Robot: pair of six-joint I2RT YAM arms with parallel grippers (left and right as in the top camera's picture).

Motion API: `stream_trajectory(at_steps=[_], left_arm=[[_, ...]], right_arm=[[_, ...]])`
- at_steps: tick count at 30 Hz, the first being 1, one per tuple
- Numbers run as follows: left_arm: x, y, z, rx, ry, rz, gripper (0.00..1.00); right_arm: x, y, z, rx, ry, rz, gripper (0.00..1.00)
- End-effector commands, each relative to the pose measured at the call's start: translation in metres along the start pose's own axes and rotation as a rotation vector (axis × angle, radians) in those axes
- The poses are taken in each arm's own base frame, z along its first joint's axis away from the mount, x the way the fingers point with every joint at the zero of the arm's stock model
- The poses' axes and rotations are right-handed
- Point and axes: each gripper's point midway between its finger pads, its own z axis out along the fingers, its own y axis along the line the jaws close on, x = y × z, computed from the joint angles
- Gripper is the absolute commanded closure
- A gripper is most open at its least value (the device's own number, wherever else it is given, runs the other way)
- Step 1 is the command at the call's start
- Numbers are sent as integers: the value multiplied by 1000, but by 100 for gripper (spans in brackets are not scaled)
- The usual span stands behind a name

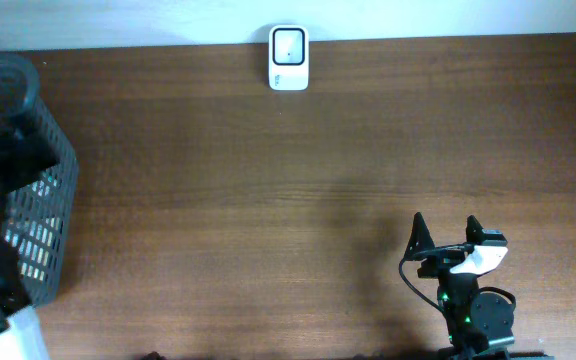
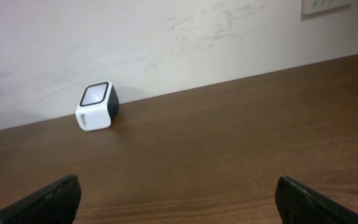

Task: Scan the item barcode
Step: 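Move the left gripper over the grey basket and reach inside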

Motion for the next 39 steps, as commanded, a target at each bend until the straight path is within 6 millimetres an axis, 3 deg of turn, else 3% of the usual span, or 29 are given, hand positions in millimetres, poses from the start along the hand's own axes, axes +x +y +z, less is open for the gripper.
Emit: stream_trajectory(at_steps=[1, 3, 8, 16, 27, 33, 39], left_arm=[[14, 67, 10, -207, 66, -157, 1], [36, 101, 25, -285, 151, -213, 1], [62, 132, 52, -339, 252, -270, 1], [115, 152, 89, -370, 444, -352, 1], [195, 196, 108, -452, 697, -498, 1], [215, 206, 120, -465, 749, -502, 1], [233, 209, 125, -483, 800, -504, 11]], right_arm=[[4, -1, 0, 3, 9, 6, 1], [4, -1, 0, 3, 9, 6, 1], [4, -1, 0, 3, 9, 6, 1], [4, -1, 0, 3, 9, 6, 1], [4, -1, 0, 3, 9, 6, 1], [4, -1, 0, 3, 9, 6, 1], [4, -1, 0, 3, 9, 6, 1]])
